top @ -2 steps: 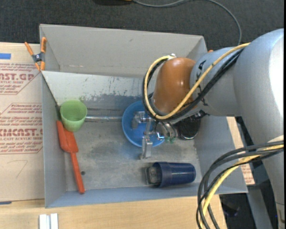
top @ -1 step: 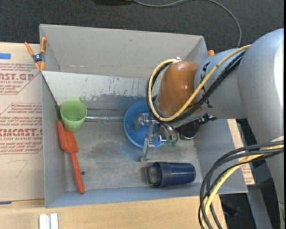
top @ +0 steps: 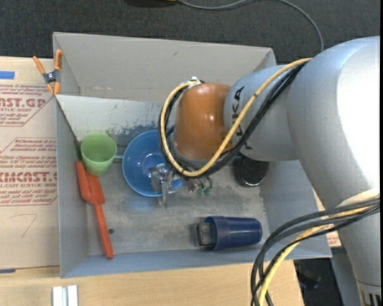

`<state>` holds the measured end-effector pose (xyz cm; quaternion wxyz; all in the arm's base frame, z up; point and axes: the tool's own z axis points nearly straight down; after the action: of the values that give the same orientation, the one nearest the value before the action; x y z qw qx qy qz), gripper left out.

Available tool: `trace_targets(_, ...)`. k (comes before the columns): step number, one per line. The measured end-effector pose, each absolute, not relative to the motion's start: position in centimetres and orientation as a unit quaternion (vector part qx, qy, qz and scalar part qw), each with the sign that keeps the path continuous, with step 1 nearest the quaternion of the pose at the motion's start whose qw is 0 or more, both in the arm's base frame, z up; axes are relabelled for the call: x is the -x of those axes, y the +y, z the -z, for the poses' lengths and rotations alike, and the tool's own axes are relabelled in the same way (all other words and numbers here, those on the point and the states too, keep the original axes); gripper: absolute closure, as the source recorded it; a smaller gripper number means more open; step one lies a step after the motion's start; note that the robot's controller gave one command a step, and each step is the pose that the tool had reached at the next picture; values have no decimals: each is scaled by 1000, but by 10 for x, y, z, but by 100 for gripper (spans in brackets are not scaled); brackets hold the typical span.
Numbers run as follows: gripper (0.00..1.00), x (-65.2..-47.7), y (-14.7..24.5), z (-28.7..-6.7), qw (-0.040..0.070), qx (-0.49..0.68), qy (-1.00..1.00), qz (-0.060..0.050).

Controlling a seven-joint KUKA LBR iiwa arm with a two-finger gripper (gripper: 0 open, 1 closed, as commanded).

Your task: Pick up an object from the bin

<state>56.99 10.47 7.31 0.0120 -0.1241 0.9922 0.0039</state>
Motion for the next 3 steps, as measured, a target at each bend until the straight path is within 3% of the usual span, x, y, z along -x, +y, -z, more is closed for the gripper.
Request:
trace_targets(2, 100, -568, 105, -73, 14, 131, 991, -4)
trace_targets(3, 100, -532, 84, -101, 15, 185, 983, -3)
